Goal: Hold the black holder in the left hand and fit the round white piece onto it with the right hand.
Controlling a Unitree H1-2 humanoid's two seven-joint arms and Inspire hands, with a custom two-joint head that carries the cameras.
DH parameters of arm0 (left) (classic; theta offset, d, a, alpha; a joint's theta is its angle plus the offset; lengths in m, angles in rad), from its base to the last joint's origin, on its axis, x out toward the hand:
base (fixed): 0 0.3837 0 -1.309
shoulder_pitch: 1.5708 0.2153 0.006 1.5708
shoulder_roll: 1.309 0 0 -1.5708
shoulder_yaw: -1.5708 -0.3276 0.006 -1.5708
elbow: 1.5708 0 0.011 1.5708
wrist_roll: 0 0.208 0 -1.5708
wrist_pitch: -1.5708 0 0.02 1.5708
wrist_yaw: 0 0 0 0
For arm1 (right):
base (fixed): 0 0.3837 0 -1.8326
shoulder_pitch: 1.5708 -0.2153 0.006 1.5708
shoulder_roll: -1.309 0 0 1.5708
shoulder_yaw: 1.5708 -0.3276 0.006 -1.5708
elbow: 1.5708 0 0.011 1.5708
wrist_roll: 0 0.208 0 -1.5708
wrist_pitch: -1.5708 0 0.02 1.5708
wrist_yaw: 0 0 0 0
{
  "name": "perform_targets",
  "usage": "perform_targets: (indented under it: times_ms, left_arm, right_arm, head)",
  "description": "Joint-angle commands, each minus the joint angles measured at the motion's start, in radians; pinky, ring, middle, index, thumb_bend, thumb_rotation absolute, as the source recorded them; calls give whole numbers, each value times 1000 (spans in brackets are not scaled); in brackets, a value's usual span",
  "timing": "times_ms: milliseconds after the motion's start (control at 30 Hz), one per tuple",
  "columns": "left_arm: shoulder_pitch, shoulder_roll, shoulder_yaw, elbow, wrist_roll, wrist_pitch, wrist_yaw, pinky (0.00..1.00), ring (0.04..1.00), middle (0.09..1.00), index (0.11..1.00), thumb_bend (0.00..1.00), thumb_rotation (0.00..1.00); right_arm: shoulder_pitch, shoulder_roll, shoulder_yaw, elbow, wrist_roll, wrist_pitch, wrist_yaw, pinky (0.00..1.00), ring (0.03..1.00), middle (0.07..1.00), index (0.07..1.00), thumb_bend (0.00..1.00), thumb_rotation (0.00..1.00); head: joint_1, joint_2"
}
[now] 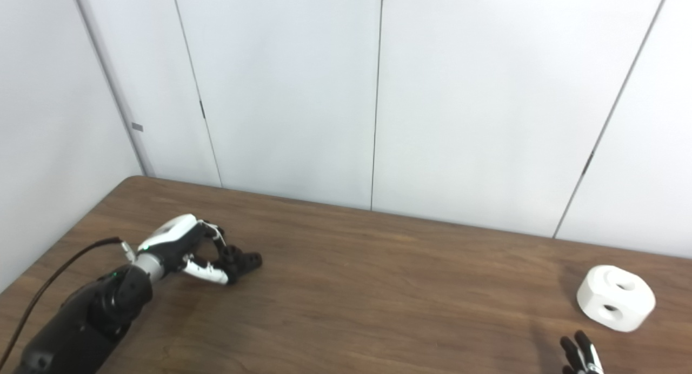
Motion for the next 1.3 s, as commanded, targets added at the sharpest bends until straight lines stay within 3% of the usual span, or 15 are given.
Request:
perform_targets:
  times_ms: [0,233,367,500,633,867,1267]
  left_arm:
    - [-24,21,3,-73,22,1,-9,966,974,864,488,516,45]
    - [13,-14,-27,-198,48,9,-58,939,956,854,488,518,46]
    - [39,-28,-49,-262,55,-19,-83,973,959,852,488,517,45]
    - [72,-50,-67,-340,77,-3,-107,974,954,841,489,517,44]
    - [104,-67,-90,-403,100,-22,-125,932,950,850,488,517,45]
    - [147,-99,-121,-459,138,-67,-142,972,924,830,487,518,44]
    - [205,-177,-165,-527,189,-84,-192,928,913,818,486,519,46]
  right_arm:
    - [47,39,15,31,-1,-3,-18,1000,1000,960,1000,624,1000]
    - [49,49,22,12,-30,7,-33,1000,1000,952,1000,581,1000]
    - [53,47,31,-4,-42,10,-40,1000,1000,956,1000,561,999]
    - [58,47,39,-25,-50,13,-50,1000,1000,948,1000,550,991]
    - [64,50,45,-49,-54,38,-61,1000,994,939,1000,548,967]
    - [65,47,64,-81,-63,79,-83,1000,997,937,999,530,974]
    - [46,41,87,-107,-63,122,-105,1000,995,938,988,571,975]
  head:
    - [-5,3]
    - [-45,31]
    - [-79,54]
    - [-111,78]
    - [-134,102]
    - [-168,145]
    - [-195,217]
